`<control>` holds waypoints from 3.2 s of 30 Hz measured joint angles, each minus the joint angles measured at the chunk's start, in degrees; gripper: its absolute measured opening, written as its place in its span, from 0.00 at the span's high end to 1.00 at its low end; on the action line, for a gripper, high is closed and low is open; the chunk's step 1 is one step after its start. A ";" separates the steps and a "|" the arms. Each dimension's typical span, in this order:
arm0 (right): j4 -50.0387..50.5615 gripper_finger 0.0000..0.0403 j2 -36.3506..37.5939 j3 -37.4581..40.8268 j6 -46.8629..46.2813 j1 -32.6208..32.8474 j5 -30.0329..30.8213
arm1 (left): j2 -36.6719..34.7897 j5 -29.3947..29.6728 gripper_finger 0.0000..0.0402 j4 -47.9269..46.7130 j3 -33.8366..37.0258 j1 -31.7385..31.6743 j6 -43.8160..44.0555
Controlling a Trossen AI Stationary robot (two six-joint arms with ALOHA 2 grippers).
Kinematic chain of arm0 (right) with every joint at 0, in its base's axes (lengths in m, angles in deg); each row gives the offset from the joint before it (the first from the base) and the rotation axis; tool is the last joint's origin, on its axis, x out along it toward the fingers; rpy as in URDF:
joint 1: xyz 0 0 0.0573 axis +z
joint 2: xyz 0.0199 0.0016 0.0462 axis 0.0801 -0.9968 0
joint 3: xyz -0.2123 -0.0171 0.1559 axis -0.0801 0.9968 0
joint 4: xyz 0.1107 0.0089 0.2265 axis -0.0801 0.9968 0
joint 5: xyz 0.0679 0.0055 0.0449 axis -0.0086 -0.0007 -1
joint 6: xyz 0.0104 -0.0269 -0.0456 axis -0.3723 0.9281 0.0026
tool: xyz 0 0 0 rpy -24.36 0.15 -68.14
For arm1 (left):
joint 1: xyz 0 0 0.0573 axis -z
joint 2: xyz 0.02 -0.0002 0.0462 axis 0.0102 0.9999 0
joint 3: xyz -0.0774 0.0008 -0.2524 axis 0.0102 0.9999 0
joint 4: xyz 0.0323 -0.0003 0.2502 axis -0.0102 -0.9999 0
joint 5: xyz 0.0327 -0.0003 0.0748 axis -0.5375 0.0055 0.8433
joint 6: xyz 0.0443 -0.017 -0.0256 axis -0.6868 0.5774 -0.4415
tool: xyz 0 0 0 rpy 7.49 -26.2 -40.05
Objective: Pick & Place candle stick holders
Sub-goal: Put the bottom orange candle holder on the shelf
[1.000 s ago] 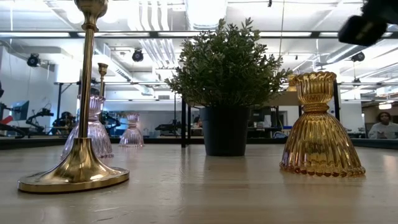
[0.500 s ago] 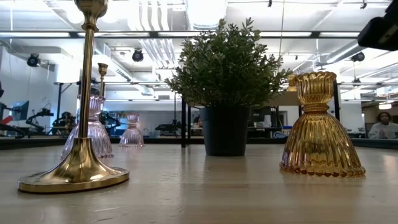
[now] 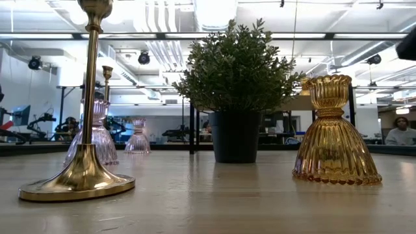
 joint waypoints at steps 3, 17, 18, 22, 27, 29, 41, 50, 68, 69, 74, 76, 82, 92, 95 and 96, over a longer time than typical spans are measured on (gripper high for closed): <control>-1.81 0.85 -1.59 -0.05 -2.08 0.78 -0.39 | 0.00 -0.01 0.92 0.00 0.00 -0.01 0.00; -1.67 0.85 -8.86 -8.34 -4.31 1.90 -0.62 | 0.00 0.00 0.92 0.00 0.00 0.01 0.01; -1.04 0.85 -9.74 -8.81 -3.84 1.90 -0.79 | 0.00 0.00 0.92 0.00 0.00 0.01 0.00; 2.33 0.85 -12.33 -11.79 -2.30 1.68 -1.09 | 0.00 0.00 0.92 0.00 0.00 0.01 0.00; 7.44 0.85 -14.99 -16.37 -0.20 1.64 -0.59 | 0.00 0.00 0.92 0.00 0.00 0.01 0.00; 9.44 0.85 -15.99 -17.44 0.40 1.64 -0.56 | 0.00 0.00 0.92 0.00 0.00 0.01 0.00; 11.23 0.85 -18.27 -16.95 1.56 1.76 -0.98 | 0.00 0.00 0.92 -0.02 0.00 -0.01 0.01; 10.02 0.85 -18.25 -13.70 1.40 1.75 -1.03 | 0.00 -0.02 0.92 -0.02 0.00 -0.01 0.00; 12.71 0.94 -15.65 -12.05 8.97 0.08 -2.09 | 0.00 0.00 0.92 -0.02 0.00 0.01 0.00; 13.39 0.94 -15.16 -12.31 9.33 -0.39 -2.07 | 0.00 -0.02 0.92 -0.02 0.00 0.00 0.02; 17.99 0.94 -13.97 -13.36 12.67 -2.94 -3.42 | 0.00 -0.02 0.92 -0.02 0.00 0.01 0.00; 20.56 0.94 -13.08 -14.52 14.98 -4.46 -3.88 | 0.00 0.00 0.92 -0.02 0.00 0.01 0.02; 30.98 0.94 -9.69 -19.28 21.78 -11.48 -1.10 | 0.00 -0.02 0.92 -0.02 0.00 0.00 0.00; 44.65 0.94 -4.58 -32.83 34.56 -27.49 5.28 | 0.00 -0.02 0.92 -0.04 0.00 0.01 0.00; 49.07 0.94 -4.94 -38.67 38.61 -32.24 8.54 | 0.00 -0.02 0.92 -0.04 0.00 0.01 0.00; 49.45 0.94 -5.02 -40.42 39.93 -33.95 9.46 | 0.00 -0.01 0.92 -0.04 0.00 0.00 0.00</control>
